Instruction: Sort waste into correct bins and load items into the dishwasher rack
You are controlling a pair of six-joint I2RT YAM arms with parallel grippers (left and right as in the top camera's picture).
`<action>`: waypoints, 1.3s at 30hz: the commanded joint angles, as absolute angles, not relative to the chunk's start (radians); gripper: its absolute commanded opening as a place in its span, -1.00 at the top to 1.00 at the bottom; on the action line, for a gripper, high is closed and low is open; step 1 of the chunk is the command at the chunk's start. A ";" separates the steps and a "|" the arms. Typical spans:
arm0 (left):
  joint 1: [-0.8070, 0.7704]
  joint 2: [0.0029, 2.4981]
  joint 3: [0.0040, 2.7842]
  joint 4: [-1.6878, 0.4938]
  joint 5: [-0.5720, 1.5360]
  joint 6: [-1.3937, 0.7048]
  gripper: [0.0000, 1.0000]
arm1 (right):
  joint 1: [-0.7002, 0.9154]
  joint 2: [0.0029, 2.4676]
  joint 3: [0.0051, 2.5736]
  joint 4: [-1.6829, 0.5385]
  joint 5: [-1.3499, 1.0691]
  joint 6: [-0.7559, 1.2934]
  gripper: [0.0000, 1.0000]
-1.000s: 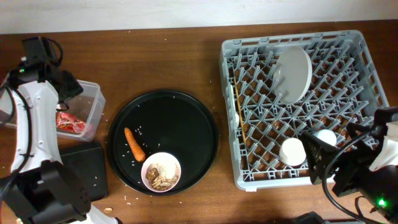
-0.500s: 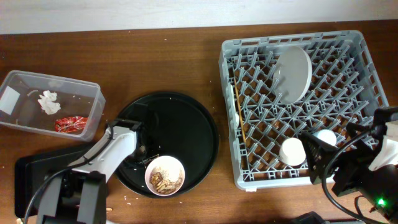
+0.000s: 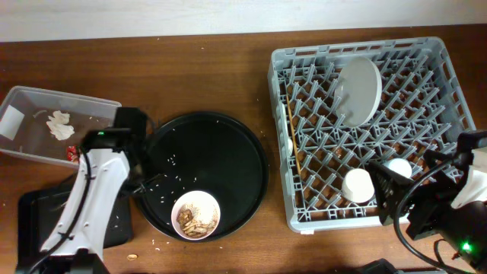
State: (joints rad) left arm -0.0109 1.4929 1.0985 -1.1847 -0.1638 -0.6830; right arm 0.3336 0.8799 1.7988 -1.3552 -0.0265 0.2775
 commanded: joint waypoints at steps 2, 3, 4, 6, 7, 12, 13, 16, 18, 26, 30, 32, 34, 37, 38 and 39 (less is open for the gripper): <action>0.302 1.479 0.939 -1.124 -0.154 -0.719 0.78 | 0.336 0.879 1.801 -1.351 -0.022 0.278 -0.97; 0.357 1.479 0.939 -1.110 -0.144 -0.719 0.50 | 0.336 0.878 1.801 -1.351 -0.021 0.277 -0.97; 0.410 1.479 0.939 -1.100 -0.115 -0.718 0.14 | 0.336 0.879 1.801 -1.351 -0.021 0.277 -0.97; 0.439 1.478 0.944 -1.100 -0.045 -0.663 -0.20 | 0.336 0.879 1.801 -1.351 -0.021 0.278 -0.97; 0.430 1.474 0.955 -1.109 -0.003 -0.624 -0.28 | 0.336 0.878 1.801 -1.351 -0.021 0.277 -0.97; 0.067 1.244 0.992 -1.165 0.009 -0.430 -0.34 | 0.336 0.879 1.801 -1.351 -0.021 0.278 -0.97; -0.083 1.219 0.992 -1.145 0.008 -0.325 -0.34 | 0.336 0.879 1.801 -1.351 -0.021 0.277 -0.97; -0.524 1.269 0.949 -1.069 0.001 -0.306 -0.22 | 0.336 0.879 1.801 -1.351 -0.021 0.277 -0.97; -0.727 1.360 0.935 -1.037 -0.080 -0.333 -0.04 | 0.336 0.878 1.801 -1.351 -0.021 0.277 -0.97; -0.873 1.674 0.935 -0.915 -0.154 -0.437 0.68 | 0.336 0.879 1.801 -1.351 -0.021 0.278 -0.97; -0.876 1.670 0.939 -0.912 -0.213 -0.484 0.99 | 0.336 0.879 1.801 -1.351 -0.021 0.278 -0.97; -0.876 1.609 0.994 -1.002 -0.289 -0.531 0.99 | 0.336 0.879 1.801 -1.351 -0.022 0.278 -0.97; -0.832 1.514 1.052 -1.103 -0.337 -0.530 1.00 | 0.336 0.879 1.801 -1.351 -0.021 0.277 -0.97; -0.617 1.349 1.056 -1.161 -0.302 -0.511 1.00 | 0.336 0.879 1.801 -1.351 -0.021 0.277 -0.97; -0.500 1.288 1.055 -1.155 -0.238 -0.450 1.00 | 0.336 0.879 1.801 -1.351 -0.021 0.278 -0.98; -0.341 1.228 1.054 -1.137 -0.124 -0.342 1.00 | 0.336 0.879 1.801 -1.351 -0.022 0.277 -0.97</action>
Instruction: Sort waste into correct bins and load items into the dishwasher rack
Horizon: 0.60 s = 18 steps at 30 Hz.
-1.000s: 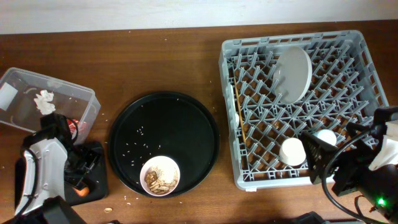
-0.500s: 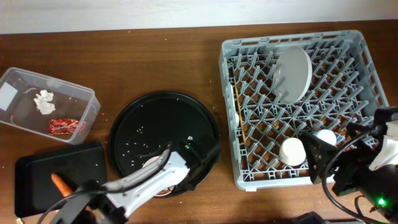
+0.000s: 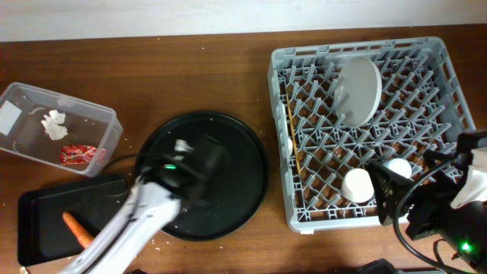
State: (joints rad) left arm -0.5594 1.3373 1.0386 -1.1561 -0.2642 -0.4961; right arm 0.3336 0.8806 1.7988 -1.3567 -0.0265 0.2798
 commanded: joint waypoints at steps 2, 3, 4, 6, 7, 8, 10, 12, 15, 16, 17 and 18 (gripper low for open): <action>-0.133 1.182 1.038 -1.117 0.007 -0.225 1.00 | 0.336 0.879 1.801 -1.351 -0.021 0.277 -0.97; -0.004 1.176 1.011 -1.094 0.097 -0.157 1.00 | 0.336 0.878 1.801 -1.351 -0.021 0.277 -0.97; 0.109 1.176 0.979 -1.068 0.188 -0.097 1.00 | 0.336 0.879 1.801 -1.351 -0.021 0.277 -0.97; 0.328 1.176 0.927 -1.031 0.379 0.015 1.00 | 0.336 0.879 1.801 -1.351 -0.021 0.277 -0.97; 0.447 1.176 0.915 -1.032 0.461 0.077 0.99 | 0.336 0.879 1.801 -1.351 -0.021 0.277 -0.97; 0.563 1.176 0.896 -1.024 0.568 0.122 0.99 | 0.336 0.879 1.801 -1.351 -0.022 0.277 -0.97; 0.748 1.176 0.830 -0.984 0.770 0.200 1.00 | 0.336 0.878 1.801 -1.351 -0.021 0.277 -0.97; 0.924 1.176 0.752 -0.976 0.953 0.305 1.00 | 0.336 0.878 1.801 -1.351 -0.021 0.278 -0.97; 1.146 1.176 0.648 -0.978 1.116 0.415 1.00 | 0.336 0.879 1.801 -1.351 -0.021 0.277 -0.97; 1.195 1.177 0.629 -0.980 1.185 0.453 1.00 | 0.336 0.879 1.801 -1.351 -0.022 0.277 -0.97; 1.234 1.177 0.625 -0.979 1.267 0.470 1.00 | 0.336 0.878 1.801 -1.351 -0.022 0.277 -0.97; 1.240 1.177 0.625 -0.977 1.300 0.474 1.00 | 0.336 0.879 1.801 -1.351 -0.021 0.277 -0.97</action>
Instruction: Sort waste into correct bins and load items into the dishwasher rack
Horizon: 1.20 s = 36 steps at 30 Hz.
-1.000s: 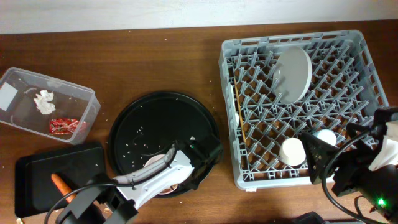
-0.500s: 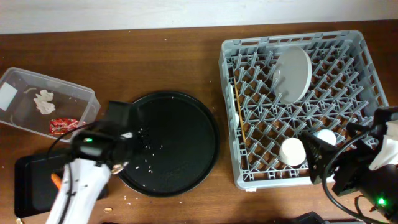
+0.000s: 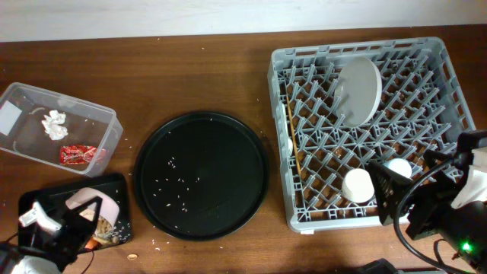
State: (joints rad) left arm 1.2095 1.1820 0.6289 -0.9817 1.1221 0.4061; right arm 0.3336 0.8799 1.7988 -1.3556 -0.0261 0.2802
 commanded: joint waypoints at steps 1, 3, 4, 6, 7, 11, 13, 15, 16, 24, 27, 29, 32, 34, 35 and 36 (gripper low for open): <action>1.240 1.178 0.625 -0.977 1.332 0.487 1.00 | 0.336 0.878 1.801 -1.351 -0.021 0.278 -0.97; 1.240 1.180 0.621 -0.978 1.493 0.487 1.00 | 0.336 0.879 1.801 -1.351 -0.022 0.277 -0.97; 1.240 1.186 0.621 -0.978 1.534 0.470 1.00 | 0.336 0.878 1.801 -1.351 -0.021 0.278 -0.97; 1.240 1.241 0.621 -0.978 1.540 0.465 1.00 | 0.336 0.879 1.801 -1.351 -0.021 0.277 -0.97; 1.240 1.288 0.621 -0.978 1.557 0.465 1.00 | 0.336 0.879 1.801 -1.351 -0.021 0.278 -0.97; 1.240 1.328 0.621 -0.981 1.557 0.465 1.00 | 0.336 0.879 1.801 -1.351 -0.021 0.277 -0.97; 1.240 1.328 0.621 -0.981 1.557 0.465 1.00 | 0.336 0.879 1.801 -1.351 -0.021 0.277 -0.97; 1.240 1.328 0.621 -0.997 1.557 0.466 1.00 | 0.336 0.878 1.801 -1.351 -0.021 0.278 -0.97; 1.240 1.328 0.621 -1.000 1.545 0.466 1.00 | 0.336 0.879 1.801 -1.351 -0.021 0.277 -0.97; 1.157 1.306 0.626 -1.098 1.444 0.548 1.00 | 0.336 0.878 1.801 -1.351 -0.021 0.277 -0.97; 1.077 1.272 0.671 -1.095 1.324 0.540 1.00 | 0.336 0.878 1.801 -1.351 -0.021 0.277 -0.97; 1.082 1.271 0.672 -1.090 1.280 0.477 1.00 | 0.336 0.879 1.801 -1.351 -0.021 0.277 -0.97; 1.111 1.271 0.694 -1.021 1.404 0.472 1.00 | 0.336 0.878 1.801 -1.351 -0.021 0.277 -0.97; 1.122 1.271 0.698 -0.978 1.476 0.431 1.00 | 0.336 0.879 1.801 -1.351 -0.021 0.278 -0.97; 1.148 1.273 0.698 -0.924 1.525 0.363 1.00 | 0.336 0.879 1.801 -1.351 -0.021 0.278 -0.97; 1.161 1.275 0.699 -0.914 1.575 0.352 1.00 | 0.336 0.879 1.801 -1.351 -0.021 0.277 -0.97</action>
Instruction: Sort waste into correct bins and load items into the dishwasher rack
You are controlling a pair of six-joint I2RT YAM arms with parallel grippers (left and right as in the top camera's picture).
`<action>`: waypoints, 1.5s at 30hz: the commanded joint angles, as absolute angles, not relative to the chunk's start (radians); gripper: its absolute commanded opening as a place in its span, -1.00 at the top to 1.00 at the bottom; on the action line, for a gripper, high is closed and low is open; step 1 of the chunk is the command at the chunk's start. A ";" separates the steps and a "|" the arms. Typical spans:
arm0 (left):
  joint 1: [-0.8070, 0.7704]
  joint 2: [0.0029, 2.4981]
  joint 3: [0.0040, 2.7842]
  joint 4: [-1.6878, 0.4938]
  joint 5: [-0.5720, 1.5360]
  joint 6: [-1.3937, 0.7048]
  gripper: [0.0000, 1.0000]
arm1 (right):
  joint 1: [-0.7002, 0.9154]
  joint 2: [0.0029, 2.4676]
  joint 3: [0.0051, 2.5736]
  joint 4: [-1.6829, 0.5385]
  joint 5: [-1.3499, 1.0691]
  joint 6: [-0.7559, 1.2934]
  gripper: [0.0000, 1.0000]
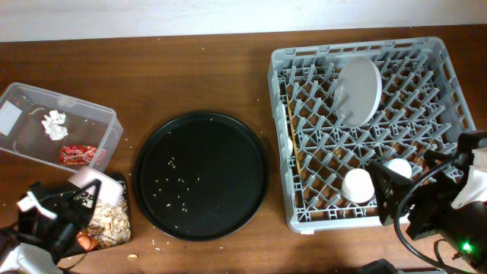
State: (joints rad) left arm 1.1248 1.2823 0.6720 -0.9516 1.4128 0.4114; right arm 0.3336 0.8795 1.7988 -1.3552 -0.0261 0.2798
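Note:
My left gripper (pixel 82 196) sits at the lower left, shut on a pale bowl (pixel 97 186) that is tipped over the black bin (pixel 122 181). A heap of oat-like food scraps (pixel 108 222) lies in that bin, with a bit of carrot (pixel 82 242) beside it. The grey dishwasher rack (pixel 280 57) on the right holds a grey plate (pixel 358 90), two white cups (pixel 358 185) (pixel 397 167) and a chopstick (pixel 290 129). My right gripper (pixel 383 192) rests at the rack's front right, beside the cups, touching nothing I can see.
The round black tray (pixel 202 175) in the middle carries only scattered rice grains. A clear plastic bin (pixel 106 125) at the far left holds a crumpled tissue (pixel 53 124) and a red wrapper (pixel 76 154). Crumbs lie on the table by the black bin.
The tilted bowl has shifted slightly up and right over the black bin, and a larger heap of food scraps now lies in the bin. The right arm has not moved.
The bowl of scraps stood at the front of the round tray with my left arm at the tray's left edge. Then the arm lay across the tray, hiding the bowl. Then the bowl was off the tray, tipped over the black bin, where its scraps now lie.

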 commanded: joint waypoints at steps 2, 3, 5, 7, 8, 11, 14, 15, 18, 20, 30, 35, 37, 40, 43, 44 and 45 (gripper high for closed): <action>1.160 1.275 0.700 -0.901 1.574 0.398 1.00 | 0.336 0.879 1.801 -1.351 -0.021 0.277 -0.97; 1.160 1.275 0.700 -0.903 1.574 0.398 1.00 | 0.336 0.878 1.801 -1.351 -0.022 0.277 -0.97; 1.158 1.274 0.700 -0.907 1.575 0.398 1.00 | 0.336 0.878 1.801 -1.351 -0.021 0.277 -0.98; 1.158 1.275 0.700 -0.853 1.449 0.353 1.00 | 0.336 0.878 1.801 -1.351 -0.021 0.277 -0.97; 1.122 1.271 0.700 -0.862 1.575 0.353 1.00 | 0.336 0.879 1.801 -1.351 -0.021 0.278 -0.97; 0.894 1.250 0.710 -0.722 1.567 0.327 1.00 | 0.336 0.879 1.801 -1.351 -0.021 0.277 -0.97; 0.866 1.207 0.711 -0.744 1.384 0.213 1.00 | 0.336 0.878 1.801 -1.351 -0.021 0.277 -0.97; 0.886 1.192 0.711 -0.745 1.427 0.163 1.00 | 0.336 0.879 1.801 -1.351 -0.021 0.277 -0.97; 1.014 1.113 0.711 -0.770 1.377 0.212 1.00 | 0.336 0.878 1.801 -1.351 -0.022 0.277 -0.97; 1.040 1.084 0.710 -0.809 1.395 0.336 1.00 | 0.336 0.879 1.801 -1.351 -0.021 0.277 -0.97; 0.376 1.080 0.717 0.057 1.300 -0.274 1.00 | 0.336 0.879 1.801 -1.351 -0.021 0.277 -0.97; -0.256 1.401 0.720 0.851 0.785 -0.815 1.00 | 0.336 0.879 1.801 -1.351 -0.021 0.277 -0.97; -0.412 1.657 0.789 1.105 0.720 -0.987 1.00 | 0.336 0.879 1.801 -1.351 -0.021 0.277 -0.97; -0.558 1.916 0.989 1.190 0.684 -1.044 1.00 | 0.336 0.879 1.801 -1.351 -0.021 0.278 -0.97; -0.636 2.053 1.125 1.161 0.692 -1.043 1.00 | 0.336 0.879 1.801 -1.351 -0.022 0.277 -0.97; -0.648 2.080 1.138 1.110 0.692 -1.040 1.00 | 0.336 0.878 1.801 -1.351 -0.021 0.278 -0.97; -0.652 2.097 1.138 1.078 0.702 -1.024 1.00 | 0.336 0.879 1.801 -1.351 -0.022 0.277 -0.97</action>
State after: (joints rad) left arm -0.6376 2.0441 1.1107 1.1236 0.6983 -1.0344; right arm 0.3336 0.8803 1.7988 -1.3563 -0.0261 0.2802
